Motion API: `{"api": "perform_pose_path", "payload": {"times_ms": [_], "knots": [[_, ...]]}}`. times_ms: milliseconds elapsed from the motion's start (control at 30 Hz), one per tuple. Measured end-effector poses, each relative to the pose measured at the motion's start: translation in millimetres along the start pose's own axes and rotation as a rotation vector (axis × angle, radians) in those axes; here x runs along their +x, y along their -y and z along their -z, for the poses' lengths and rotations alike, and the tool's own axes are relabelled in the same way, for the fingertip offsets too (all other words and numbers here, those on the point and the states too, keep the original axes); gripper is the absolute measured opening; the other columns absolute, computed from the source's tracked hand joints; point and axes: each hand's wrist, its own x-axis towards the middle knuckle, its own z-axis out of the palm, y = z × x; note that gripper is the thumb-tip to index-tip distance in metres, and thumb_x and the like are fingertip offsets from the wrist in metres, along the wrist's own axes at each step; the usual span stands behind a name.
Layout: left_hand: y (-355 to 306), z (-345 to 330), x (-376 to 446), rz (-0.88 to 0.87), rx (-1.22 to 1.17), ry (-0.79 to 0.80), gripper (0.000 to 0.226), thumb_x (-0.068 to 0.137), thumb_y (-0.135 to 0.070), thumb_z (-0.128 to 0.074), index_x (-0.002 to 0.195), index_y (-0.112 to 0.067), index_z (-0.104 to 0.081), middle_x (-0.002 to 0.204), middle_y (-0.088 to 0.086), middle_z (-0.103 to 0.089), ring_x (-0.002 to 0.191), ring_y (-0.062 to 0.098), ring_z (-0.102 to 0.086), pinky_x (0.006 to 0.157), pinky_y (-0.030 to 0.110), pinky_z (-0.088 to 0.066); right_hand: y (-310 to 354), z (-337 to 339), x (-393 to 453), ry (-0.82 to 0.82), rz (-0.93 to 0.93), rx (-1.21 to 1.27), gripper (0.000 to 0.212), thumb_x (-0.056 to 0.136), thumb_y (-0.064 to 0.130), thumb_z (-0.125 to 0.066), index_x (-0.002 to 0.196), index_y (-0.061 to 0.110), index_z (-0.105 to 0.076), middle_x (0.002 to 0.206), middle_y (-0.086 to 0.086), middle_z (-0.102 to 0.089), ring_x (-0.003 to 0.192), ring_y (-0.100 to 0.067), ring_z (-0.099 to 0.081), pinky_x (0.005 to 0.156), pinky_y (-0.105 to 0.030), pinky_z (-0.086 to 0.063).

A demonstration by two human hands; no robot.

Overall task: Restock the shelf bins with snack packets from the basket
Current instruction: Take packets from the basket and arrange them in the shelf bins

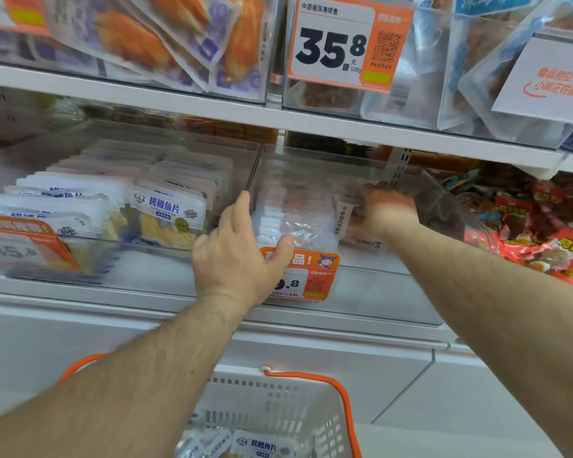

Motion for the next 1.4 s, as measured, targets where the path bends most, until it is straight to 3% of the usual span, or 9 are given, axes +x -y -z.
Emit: {"api": "perform_pose_path", "payload": {"times_ms": [200, 400, 633, 767, 867, 1033, 1267, 1333, 1400], "knots": [[0, 3, 0, -0.002, -0.007, 0.02, 0.087, 0.088, -0.066, -0.042, 0.155, -0.015, -0.017, 0.152, 0.002, -0.041, 0.127, 0.023, -0.051, 0.101, 0.041, -0.037, -4, 11, -12, -0.058, 0.001, 0.046, 0.053, 0.084, 0.048, -0.069, 0.127, 0.021, -0.054, 0.126, -0.011, -0.056, 0.115, -0.033, -0.054, 0.097, -0.043, -0.047], [-1, 10, 1, 0.0, -0.074, 0.087, 0.087, 0.089, -0.065, -0.043, 0.155, -0.016, -0.014, 0.156, 0.001, -0.035, 0.132, 0.022, -0.046, 0.106, 0.041, -0.032, 19, 43, -52, -0.145, -0.062, 0.163, 0.035, 0.085, 0.03, -0.064, 0.117, 0.015, -0.063, 0.113, -0.011, -0.062, 0.105, -0.032, -0.058, 0.093, -0.045, -0.048], [11, 36, -11, 0.07, -0.322, 0.137, 0.08, 0.088, -0.053, -0.057, 0.152, -0.018, -0.026, 0.154, 0.002, -0.038, 0.137, 0.025, -0.04, 0.113, 0.041, -0.031, 79, 74, -120, -0.352, 0.094, 0.507, 0.017, 0.085, 0.023, -0.064, 0.098, 0.013, -0.068, 0.1, -0.002, -0.065, 0.098, -0.024, -0.058, 0.088, -0.039, -0.042], [38, 57, -30, -0.026, -0.262, 0.058, 0.066, 0.083, -0.045, -0.063, 0.14, -0.019, -0.044, 0.136, -0.002, -0.054, 0.127, 0.018, -0.047, 0.113, 0.037, -0.023, 116, 80, -150, -0.447, 0.194, 0.672, 0.007, 0.08, 0.014, -0.069, 0.087, 0.012, -0.067, 0.087, -0.001, -0.064, 0.083, -0.022, -0.059, 0.078, -0.039, -0.049], [69, 77, -45, -0.048, -0.332, 0.194, 0.046, 0.073, -0.044, -0.058, 0.115, -0.029, -0.056, 0.103, -0.016, -0.063, 0.102, 0.013, -0.06, 0.104, 0.036, -0.033, 145, 77, -174, -0.413, 0.298, 0.806, 0.003, 0.076, 0.011, -0.065, 0.079, 0.011, -0.066, 0.077, 0.001, -0.061, 0.071, -0.015, -0.053, 0.068, -0.026, -0.042], [126, 91, -77, -0.052, -0.201, 0.6, 0.02, 0.073, -0.037, -0.057, 0.092, -0.038, -0.06, 0.079, -0.017, -0.066, 0.083, 0.011, -0.064, 0.083, 0.033, -0.053, 186, 49, -213, -0.083, 0.416, 0.823, 0.006, 0.079, 0.011, -0.064, 0.077, 0.013, -0.068, 0.072, 0.004, -0.064, 0.065, -0.012, -0.051, 0.064, -0.027, -0.043], [157, 83, -99, -0.078, 0.012, 1.044, 0.015, 0.087, -0.034, -0.061, 0.102, -0.037, -0.059, 0.101, -0.016, -0.065, 0.093, 0.008, -0.064, 0.084, 0.033, -0.054, 219, -37, -246, 0.553, 0.432, 0.468, 0.009, 0.088, 0.02, -0.054, 0.081, 0.026, -0.053, 0.088, 0.001, -0.06, 0.087, -0.026, -0.058, 0.075, -0.035, -0.051], [157, 79, -103, -0.137, 0.094, 1.132, 0.023, 0.089, -0.038, -0.06, 0.112, -0.033, -0.06, 0.111, -0.016, -0.063, 0.103, 0.01, -0.061, 0.093, 0.034, -0.051, 219, -70, -265, 0.738, 0.487, 0.283, 0.002, 0.09, 0.022, -0.054, 0.088, 0.022, -0.055, 0.093, 0.0, -0.058, 0.091, -0.026, -0.056, 0.077, -0.032, -0.047], [155, 74, -107, -0.186, 0.141, 1.213, 0.034, 0.092, -0.039, -0.058, 0.124, -0.027, -0.058, 0.122, -0.012, -0.061, 0.105, 0.012, -0.059, 0.096, 0.034, -0.049, 215, -104, -287, 0.88, 0.494, 0.183, 0.016, 0.09, 0.021, -0.057, 0.102, 0.013, -0.064, 0.104, -0.006, -0.064, 0.097, -0.027, -0.058, 0.082, -0.034, -0.049]]}}
